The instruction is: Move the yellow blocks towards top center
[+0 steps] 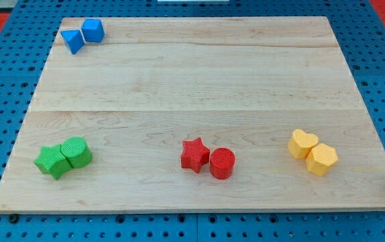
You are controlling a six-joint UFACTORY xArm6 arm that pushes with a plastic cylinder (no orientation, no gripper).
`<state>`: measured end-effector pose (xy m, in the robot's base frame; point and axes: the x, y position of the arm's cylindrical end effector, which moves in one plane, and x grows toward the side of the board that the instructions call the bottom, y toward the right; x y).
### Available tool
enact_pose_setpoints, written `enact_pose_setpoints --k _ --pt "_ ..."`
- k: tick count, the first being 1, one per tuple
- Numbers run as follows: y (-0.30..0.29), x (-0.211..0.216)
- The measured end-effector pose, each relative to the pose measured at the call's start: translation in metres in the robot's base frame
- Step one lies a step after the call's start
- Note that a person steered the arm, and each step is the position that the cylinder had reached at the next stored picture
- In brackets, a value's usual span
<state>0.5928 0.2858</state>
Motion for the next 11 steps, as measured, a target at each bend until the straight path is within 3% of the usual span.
enact_pose_setpoints --k 1,2,3,4,5,8,10,11 --pt "-0.064 -0.028" --pt "-0.092 -0.043" --pt "-0.087 -0.036" --pt "-0.084 -0.004" --pt "-0.126 -0.013" --pt "-0.122 -0.104" --pt "-0.131 -0.190" --pt "-0.132 -0.193"
